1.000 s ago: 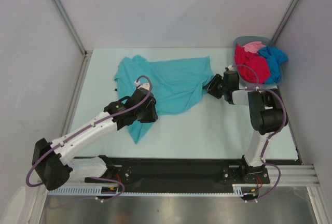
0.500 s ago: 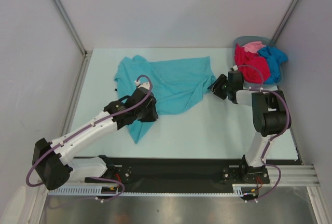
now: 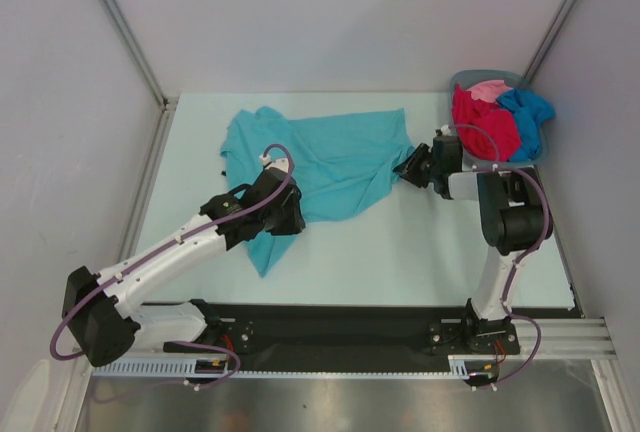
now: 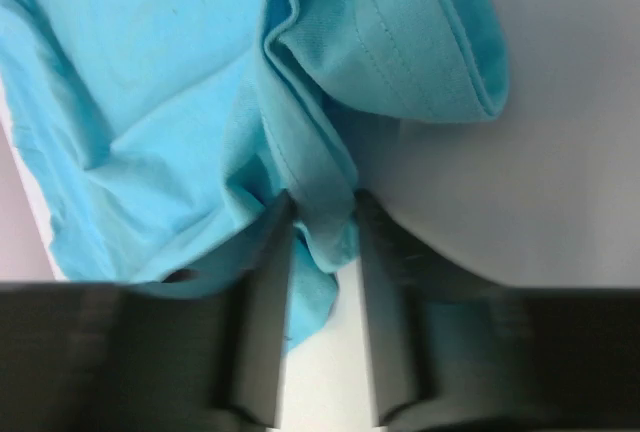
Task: Fold and stack the t-shirts
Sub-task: Flatten the tshirt out
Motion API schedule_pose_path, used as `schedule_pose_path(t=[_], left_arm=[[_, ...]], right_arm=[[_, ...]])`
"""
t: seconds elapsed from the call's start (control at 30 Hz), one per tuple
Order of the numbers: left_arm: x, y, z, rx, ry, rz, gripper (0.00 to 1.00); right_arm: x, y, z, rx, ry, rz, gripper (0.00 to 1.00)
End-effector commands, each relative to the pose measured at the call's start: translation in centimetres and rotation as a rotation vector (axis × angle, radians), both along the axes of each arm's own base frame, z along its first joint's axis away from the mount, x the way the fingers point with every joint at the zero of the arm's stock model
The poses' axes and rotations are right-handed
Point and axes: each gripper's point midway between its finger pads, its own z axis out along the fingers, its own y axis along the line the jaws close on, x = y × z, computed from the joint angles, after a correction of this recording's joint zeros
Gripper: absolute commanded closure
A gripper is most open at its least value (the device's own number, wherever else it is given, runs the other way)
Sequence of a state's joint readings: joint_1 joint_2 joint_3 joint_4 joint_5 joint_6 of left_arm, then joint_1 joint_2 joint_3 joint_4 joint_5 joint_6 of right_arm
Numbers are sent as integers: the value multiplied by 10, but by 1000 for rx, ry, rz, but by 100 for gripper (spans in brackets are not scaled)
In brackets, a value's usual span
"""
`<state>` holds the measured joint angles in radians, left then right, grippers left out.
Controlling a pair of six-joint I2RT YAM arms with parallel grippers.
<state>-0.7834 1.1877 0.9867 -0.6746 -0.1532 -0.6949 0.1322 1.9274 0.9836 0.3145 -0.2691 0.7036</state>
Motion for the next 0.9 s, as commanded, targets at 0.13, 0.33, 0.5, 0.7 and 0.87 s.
schedule_pose_path(t=[0.13, 0.33, 0.5, 0.7, 0.87], left_arm=[[5, -7, 18, -28, -42, -18, 70], [5, -11, 18, -39, -37, -26, 70], [5, -12, 19, -47, -41, -29, 70], [3, -17, 19, -70, -43, -40, 70], [0, -21, 20, -85, -42, -56, 70]], right_arm=[[-8, -9, 12, -83, 19, -33, 99], [-11, -28, 59, -181, -26, -84, 100], [-7, -40, 108, -258, -44, -108, 100], [-38, -47, 124, -297, -7, -128, 100], [-80, -51, 105, -276, 71, -146, 100]])
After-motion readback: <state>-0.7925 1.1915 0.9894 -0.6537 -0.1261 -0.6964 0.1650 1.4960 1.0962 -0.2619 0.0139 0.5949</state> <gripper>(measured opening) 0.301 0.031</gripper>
